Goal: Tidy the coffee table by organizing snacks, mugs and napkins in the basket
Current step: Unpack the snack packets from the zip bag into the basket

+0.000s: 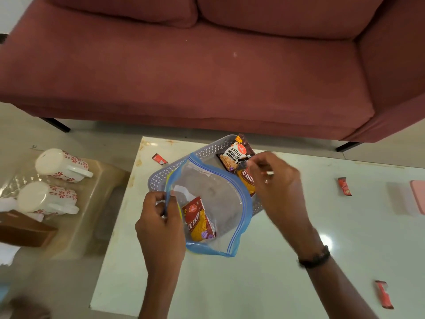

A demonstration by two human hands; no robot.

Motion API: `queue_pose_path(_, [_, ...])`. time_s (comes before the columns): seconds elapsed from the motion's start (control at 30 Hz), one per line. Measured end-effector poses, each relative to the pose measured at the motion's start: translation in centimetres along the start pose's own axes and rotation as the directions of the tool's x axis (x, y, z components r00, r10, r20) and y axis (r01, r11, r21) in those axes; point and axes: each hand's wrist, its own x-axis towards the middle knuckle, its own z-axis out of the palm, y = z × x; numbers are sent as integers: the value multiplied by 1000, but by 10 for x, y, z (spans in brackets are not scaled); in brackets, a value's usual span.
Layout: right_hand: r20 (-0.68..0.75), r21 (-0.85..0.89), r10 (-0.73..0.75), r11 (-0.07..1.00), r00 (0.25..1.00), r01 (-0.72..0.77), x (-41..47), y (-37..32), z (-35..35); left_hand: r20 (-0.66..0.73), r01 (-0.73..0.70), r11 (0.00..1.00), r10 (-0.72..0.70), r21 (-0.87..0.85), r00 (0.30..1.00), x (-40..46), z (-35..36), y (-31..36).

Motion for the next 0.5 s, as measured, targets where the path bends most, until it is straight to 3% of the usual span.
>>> queue_pose_path(0.07, [269, -37, -7, 999, 963, 18, -13, -39, 3, -2, 8, 1000, -8, -9, 1000, -4, -1, 1])
queue_pose_path(0.13, [588, -255, 90, 964, 804, 78, -17, -51, 29, -12, -3, 1000, 3, -4, 1000, -9, -2, 4])
queue_pose_path(0.2, [739, -418, 206, 887, 641, 197, -17, -46, 64, -22, -37, 999, 37, 25, 999, -16, -3, 7])
queue_pose_path(0.3, [763, -525, 282, 795, 582, 303, -18, -29, 113, -37, -93, 994, 96, 62, 995, -26, -4, 7])
queue_pose_path(0.4, [739, -612, 328, 692, 588, 384, -27, -12, 150, -29, -102, 993, 104, 65, 994, -31, -4, 0])
queue_pose_path(0.5, [720, -620, 285, 674, 633, 402, -35, -4, 162, -33, -102, 993, 104, 59, 994, -31, -6, -6])
